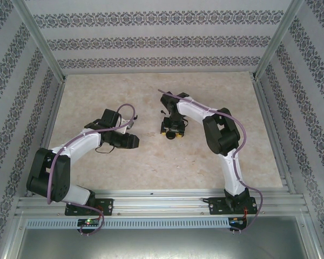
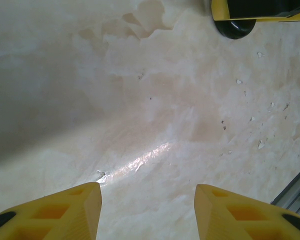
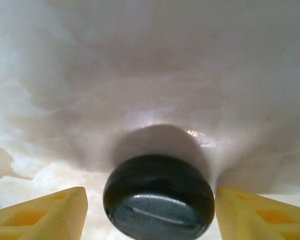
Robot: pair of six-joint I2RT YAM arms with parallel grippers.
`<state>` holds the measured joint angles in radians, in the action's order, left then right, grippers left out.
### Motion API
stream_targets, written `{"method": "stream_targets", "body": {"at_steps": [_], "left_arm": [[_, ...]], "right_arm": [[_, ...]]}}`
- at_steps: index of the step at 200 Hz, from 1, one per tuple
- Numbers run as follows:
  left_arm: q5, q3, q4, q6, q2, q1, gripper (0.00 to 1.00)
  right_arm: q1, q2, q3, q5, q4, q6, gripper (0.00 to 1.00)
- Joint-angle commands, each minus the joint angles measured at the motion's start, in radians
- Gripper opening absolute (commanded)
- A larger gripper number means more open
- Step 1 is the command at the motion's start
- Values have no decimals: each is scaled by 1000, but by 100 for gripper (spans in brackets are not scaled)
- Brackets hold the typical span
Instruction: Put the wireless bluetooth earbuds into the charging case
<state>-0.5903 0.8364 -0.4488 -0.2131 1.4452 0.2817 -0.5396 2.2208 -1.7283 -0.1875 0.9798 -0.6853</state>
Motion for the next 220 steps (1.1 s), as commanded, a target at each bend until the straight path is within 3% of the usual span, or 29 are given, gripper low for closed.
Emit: {"method": "stream_targets", "body": {"at_steps": [1,75,120,156,180,220], "left_arm": [[3,11,-21,21,-1,13,48],[-29,-32,57,31,-79,13,48],[-55,-171,360,8,-273,32,48],[-60,-254,656,-4,-351,113,48],[-31,-238,709,92,-340,223,52],[32,-173,872,-33,-269,270,51]], "right_arm": [[-13,27,-19,30,4,-16,58],[-28,-66,76,16,-51,-34,47],[-28,-222,121,6,-98,-67,46],[-29,-376,171,-21,-135,-99,46],[-33,-471,199,-48,-164,-117,46],[-46,-616,227,-76,-182,-144,46]]}}
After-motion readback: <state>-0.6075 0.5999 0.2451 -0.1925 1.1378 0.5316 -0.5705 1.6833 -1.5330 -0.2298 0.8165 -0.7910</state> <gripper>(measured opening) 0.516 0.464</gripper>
